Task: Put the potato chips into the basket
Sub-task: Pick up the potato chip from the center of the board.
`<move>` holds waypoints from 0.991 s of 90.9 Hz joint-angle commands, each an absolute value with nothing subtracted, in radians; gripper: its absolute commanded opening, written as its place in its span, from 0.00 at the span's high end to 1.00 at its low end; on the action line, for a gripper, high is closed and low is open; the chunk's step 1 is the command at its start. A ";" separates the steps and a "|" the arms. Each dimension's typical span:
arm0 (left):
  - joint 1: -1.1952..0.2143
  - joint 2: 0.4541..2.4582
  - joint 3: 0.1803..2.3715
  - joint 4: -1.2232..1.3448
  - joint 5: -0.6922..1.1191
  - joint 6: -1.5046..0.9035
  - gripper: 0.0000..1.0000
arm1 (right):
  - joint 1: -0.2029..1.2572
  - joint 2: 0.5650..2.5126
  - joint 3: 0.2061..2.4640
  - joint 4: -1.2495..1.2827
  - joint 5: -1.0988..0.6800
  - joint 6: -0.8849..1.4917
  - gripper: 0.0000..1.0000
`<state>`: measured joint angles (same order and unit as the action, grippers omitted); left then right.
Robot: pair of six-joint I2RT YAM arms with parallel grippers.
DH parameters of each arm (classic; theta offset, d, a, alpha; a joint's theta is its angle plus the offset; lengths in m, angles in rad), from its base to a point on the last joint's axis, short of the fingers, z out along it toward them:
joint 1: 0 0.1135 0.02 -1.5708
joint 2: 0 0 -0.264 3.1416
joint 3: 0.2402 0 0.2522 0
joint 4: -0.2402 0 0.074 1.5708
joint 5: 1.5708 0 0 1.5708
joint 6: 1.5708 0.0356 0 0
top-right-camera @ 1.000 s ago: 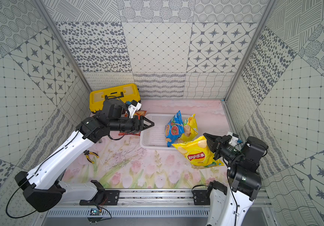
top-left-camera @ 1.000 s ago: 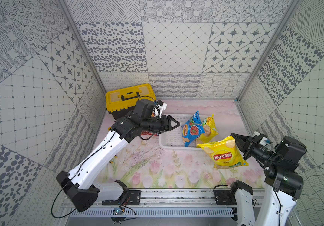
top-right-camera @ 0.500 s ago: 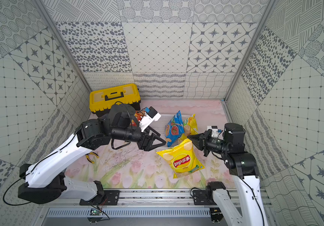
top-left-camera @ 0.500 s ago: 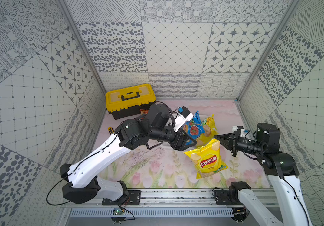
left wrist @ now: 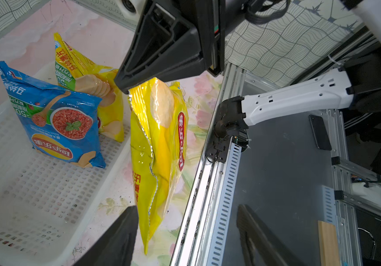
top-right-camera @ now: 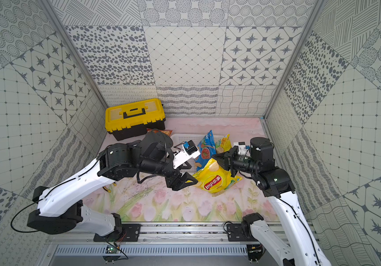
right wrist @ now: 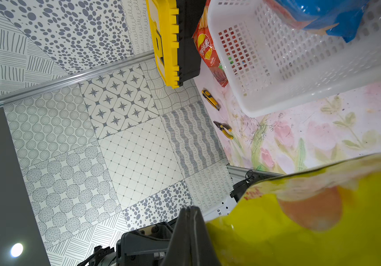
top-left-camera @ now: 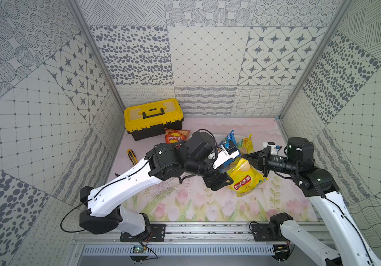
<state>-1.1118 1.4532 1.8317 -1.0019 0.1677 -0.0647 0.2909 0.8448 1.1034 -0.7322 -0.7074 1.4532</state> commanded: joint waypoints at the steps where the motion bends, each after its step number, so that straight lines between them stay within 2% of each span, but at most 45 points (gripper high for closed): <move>1: -1.131 1.485 1.844 -1.047 0.094 0.025 0.27 | 0.319 0.849 1.126 -0.646 -0.667 1.483 1.00; 42: -1.131 1.485 1.771 -1.012 -0.046 0.020 0.28 | 0.407 0.854 1.125 -0.581 -0.639 1.524 1.00; 73: -1.131 1.492 1.758 -1.021 -0.001 -0.006 0.62 | 0.427 0.857 1.135 -0.566 -0.628 1.530 1.00; 90: -1.131 1.493 1.763 -1.031 -0.010 -0.019 0.86 | 0.432 0.862 1.134 -0.563 -0.633 1.530 1.00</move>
